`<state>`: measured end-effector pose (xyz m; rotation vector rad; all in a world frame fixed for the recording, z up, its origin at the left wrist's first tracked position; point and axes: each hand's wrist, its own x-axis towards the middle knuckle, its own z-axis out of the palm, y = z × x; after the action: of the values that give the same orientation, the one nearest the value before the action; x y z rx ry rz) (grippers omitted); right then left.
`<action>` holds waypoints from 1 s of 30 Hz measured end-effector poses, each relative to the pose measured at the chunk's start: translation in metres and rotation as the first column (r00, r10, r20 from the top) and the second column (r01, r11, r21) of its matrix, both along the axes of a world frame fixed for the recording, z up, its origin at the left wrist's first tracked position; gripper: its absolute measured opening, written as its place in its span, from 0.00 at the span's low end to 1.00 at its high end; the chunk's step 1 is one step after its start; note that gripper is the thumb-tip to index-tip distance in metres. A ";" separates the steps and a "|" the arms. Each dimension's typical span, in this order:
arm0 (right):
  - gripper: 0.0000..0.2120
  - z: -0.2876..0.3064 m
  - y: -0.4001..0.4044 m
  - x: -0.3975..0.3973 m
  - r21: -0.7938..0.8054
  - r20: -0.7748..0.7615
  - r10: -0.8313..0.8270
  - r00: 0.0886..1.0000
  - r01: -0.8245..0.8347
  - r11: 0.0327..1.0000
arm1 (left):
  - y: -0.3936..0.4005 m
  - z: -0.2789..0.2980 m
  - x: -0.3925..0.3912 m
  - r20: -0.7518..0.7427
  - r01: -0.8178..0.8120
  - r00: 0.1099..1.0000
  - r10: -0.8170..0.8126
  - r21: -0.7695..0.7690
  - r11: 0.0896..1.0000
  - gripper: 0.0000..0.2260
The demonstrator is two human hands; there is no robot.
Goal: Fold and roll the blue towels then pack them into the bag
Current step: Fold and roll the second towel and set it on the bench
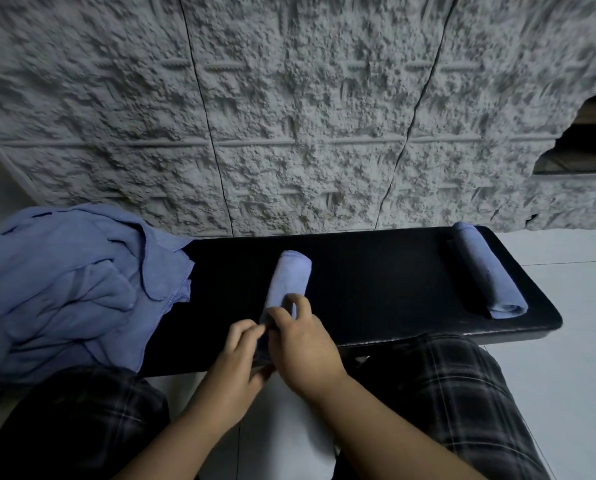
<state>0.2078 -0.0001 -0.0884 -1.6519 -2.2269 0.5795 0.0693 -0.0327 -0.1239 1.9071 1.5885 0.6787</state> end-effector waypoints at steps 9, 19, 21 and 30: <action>0.20 -0.019 0.007 -0.008 0.050 0.103 -0.159 0.982 0.154 0.987 | 0.004 0.008 -0.005 -0.173 0.121 0.978 -0.116 0.019 0.992 0.26; 0.21 -0.003 0.060 0.096 0.066 0.289 -0.413 0.864 0.412 0.909 | 0.008 -0.012 -0.018 -0.126 -0.003 0.992 -0.002 -0.037 0.999 0.36; 0.22 0.004 0.069 0.121 -0.001 0.269 -0.458 0.847 0.476 0.880 | 0.007 -0.012 -0.016 -0.139 -0.004 0.990 -0.003 -0.050 0.999 0.36; 0.25 0.010 0.079 0.178 -0.088 0.269 -0.581 0.768 0.620 0.780 | 0.009 -0.008 -0.013 0.000 -0.064 0.998 0.064 -0.120 0.991 0.24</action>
<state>0.3857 0.0785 -0.0787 -2.4815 -1.6328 0.4248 0.0563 -0.0235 -0.1324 1.7736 1.6560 0.5991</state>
